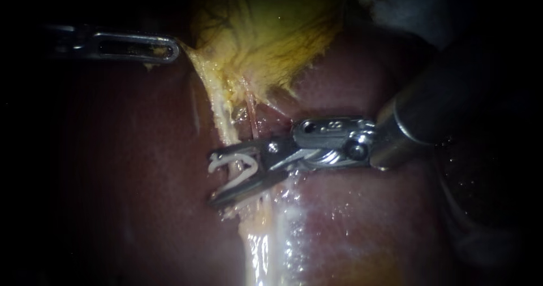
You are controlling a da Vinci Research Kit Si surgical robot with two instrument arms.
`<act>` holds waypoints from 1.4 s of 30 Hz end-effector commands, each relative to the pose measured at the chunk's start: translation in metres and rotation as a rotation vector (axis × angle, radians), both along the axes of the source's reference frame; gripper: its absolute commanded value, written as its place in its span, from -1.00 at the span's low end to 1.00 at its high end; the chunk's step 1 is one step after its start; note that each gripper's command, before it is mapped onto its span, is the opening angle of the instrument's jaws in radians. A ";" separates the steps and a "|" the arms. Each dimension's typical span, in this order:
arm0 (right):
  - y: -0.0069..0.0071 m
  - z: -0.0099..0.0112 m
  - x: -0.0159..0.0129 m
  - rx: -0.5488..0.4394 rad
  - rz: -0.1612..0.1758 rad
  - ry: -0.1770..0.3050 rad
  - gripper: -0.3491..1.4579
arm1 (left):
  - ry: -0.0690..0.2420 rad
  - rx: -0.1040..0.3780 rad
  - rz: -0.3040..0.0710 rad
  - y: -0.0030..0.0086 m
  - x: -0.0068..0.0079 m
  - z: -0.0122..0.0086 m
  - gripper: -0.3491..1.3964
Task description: Clipping third clip left tube
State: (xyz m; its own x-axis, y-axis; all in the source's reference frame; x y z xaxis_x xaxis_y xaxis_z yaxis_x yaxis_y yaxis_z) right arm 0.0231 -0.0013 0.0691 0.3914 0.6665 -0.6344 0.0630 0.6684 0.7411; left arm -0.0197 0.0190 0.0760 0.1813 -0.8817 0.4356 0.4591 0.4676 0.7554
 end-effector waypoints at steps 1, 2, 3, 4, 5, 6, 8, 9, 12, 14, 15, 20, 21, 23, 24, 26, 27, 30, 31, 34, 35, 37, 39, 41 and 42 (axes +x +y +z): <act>0.0002 -0.0001 -0.0005 0.008 -0.016 0.017 0.03 | 0.001 0.000 0.000 0.0000 0.0000 0.0000 -1.00; 0.0003 -0.0003 -0.0010 0.013 -0.034 0.031 0.02 | 0.001 0.000 0.000 0.0000 0.0000 -0.0001 -1.00; 0.0004 -0.0003 -0.0013 0.014 -0.045 0.037 0.02 | 0.001 0.000 0.000 0.0000 0.0000 -0.0001 -1.00; 0.0003 -0.0002 -0.0017 0.005 -0.050 0.042 0.02 | 0.001 0.000 0.000 0.0000 0.0000 -0.0001 -1.00; 0.0003 -0.0001 -0.0020 0.011 -0.050 0.040 0.02 | 0.001 0.000 0.000 0.0000 0.0000 -0.0001 -1.00; 0.0003 0.0001 -0.0023 0.013 -0.051 0.040 0.02 | 0.001 0.001 0.000 0.0000 0.0000 -0.0001 -1.00; 0.0003 0.0005 -0.0027 0.022 -0.054 0.038 0.02 | 0.001 0.001 0.000 0.0000 0.0000 -0.0001 -1.00; 0.0004 0.0007 -0.0029 0.021 -0.054 0.038 0.02 | 0.001 0.001 0.000 0.0000 0.0000 -0.0002 -1.00; 0.0006 0.0014 -0.0035 0.029 -0.053 0.035 0.02 | 0.001 0.001 0.000 0.0000 0.0001 -0.0002 -1.00; 0.0006 0.0021 -0.0039 0.032 -0.054 0.033 0.01 | 0.001 0.001 0.000 0.0000 0.0001 -0.0002 -1.00; 0.0006 0.0024 -0.0041 0.036 -0.053 0.031 0.01 | 0.001 0.001 0.000 0.0000 0.0001 -0.0002 -1.00; 0.0007 0.0042 -0.0048 0.050 -0.051 0.023 0.00 | 0.001 0.001 0.000 0.0000 0.0001 -0.0002 -1.00; 0.0006 0.0047 -0.0048 0.053 -0.050 0.020 0.00 | 0.001 0.001 0.000 0.0000 0.0001 -0.0002 -1.00; 0.0005 0.0055 -0.0049 0.060 -0.048 0.015 0.00 | 0.001 0.001 0.000 0.0000 0.0001 -0.0002 -1.00; 0.0005 0.0060 -0.0048 0.063 -0.047 0.013 0.00 | 0.001 0.001 0.000 0.0000 0.0001 -0.0002 -1.00; 0.0004 0.0068 -0.0048 0.075 -0.043 0.006 0.00 | 0.001 0.001 0.000 0.0000 0.0001 -0.0002 -1.00; 0.0004 0.0073 -0.0047 0.083 -0.039 0.001 0.00 | 0.001 0.001 0.000 0.0000 0.0001 -0.0002 -1.00; 0.0004 0.0086 -0.0043 0.104 -0.031 -0.012 0.00 | 0.001 0.001 0.000 0.0000 0.0001 -0.0002 -1.00; 0.0003 0.0090 -0.0041 0.107 -0.029 -0.015 0.00 | 0.001 0.001 0.000 0.0000 0.0001 -0.0002 -1.00; 0.0001 0.0103 -0.0035 0.135 -0.014 -0.022 0.00 | 0.001 0.001 0.000 0.0000 0.0001 -0.0002 -1.00; 0.0001 0.0106 -0.0033 0.152 -0.005 -0.018 0.00 | 0.001 0.001 0.000 0.0000 0.0001 -0.0002 -1.00; 0.0000 0.0111 -0.0028 0.184 0.010 -0.002 0.01 | 0.001 0.001 0.000 0.0000 0.0000 -0.0002 -1.00; 0.0000 0.0113 -0.0023 0.214 0.015 0.017 0.01 | 0.001 0.001 0.000 0.0000 0.0000 -0.0002 -1.00; 0.0000 0.0113 -0.0018 0.254 0.029 0.056 0.01 | 0.001 0.001 0.000 0.0000 0.0000 -0.0002 -1.00; 0.0000 0.0113 -0.0016 0.276 0.034 0.073 0.01 | 0.001 0.001 0.000 0.0000 0.0000 -0.0002 -1.00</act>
